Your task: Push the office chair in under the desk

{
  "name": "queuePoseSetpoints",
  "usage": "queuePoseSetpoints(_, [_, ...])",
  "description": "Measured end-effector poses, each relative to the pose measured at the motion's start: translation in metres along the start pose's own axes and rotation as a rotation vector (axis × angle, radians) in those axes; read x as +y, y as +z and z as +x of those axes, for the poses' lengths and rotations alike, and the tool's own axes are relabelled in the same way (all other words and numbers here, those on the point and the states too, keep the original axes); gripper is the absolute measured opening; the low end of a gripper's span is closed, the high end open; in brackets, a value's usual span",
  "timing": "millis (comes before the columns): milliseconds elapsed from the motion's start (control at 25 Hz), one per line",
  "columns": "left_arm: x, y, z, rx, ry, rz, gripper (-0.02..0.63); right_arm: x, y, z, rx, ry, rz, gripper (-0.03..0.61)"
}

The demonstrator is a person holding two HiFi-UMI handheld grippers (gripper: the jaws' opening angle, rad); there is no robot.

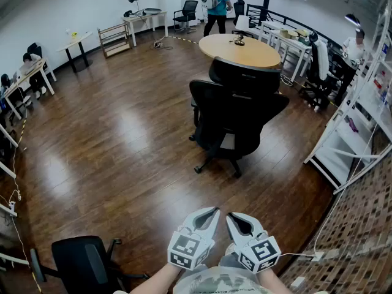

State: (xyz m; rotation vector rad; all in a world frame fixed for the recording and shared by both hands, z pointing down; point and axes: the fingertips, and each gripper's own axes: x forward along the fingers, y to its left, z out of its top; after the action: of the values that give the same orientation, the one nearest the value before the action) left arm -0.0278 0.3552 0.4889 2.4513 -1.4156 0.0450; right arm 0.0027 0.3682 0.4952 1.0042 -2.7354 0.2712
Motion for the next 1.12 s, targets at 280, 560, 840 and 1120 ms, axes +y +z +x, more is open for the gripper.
queuePoseSetpoints(280, [0.018, 0.009, 0.025, 0.015, -0.003, -0.021, 0.018, -0.035, 0.011, 0.021, -0.024, -0.024, 0.018, 0.008])
queuePoseSetpoints(560, [0.034, 0.037, 0.07, 0.016, 0.016, 0.05, 0.018, -0.082, 0.041, 0.055, -0.102, -0.012, 0.007, 0.018])
queuePoseSetpoints(840, [0.036, 0.06, 0.142, 0.011, -0.006, 0.08, 0.029, -0.149, 0.063, 0.072, -0.142, -0.01, -0.004, 0.026])
queuePoseSetpoints(1120, [0.036, 0.084, 0.208, 0.009, 0.006, 0.134, 0.058, -0.211, 0.095, 0.084, -0.189, 0.018, -0.079, 0.04])
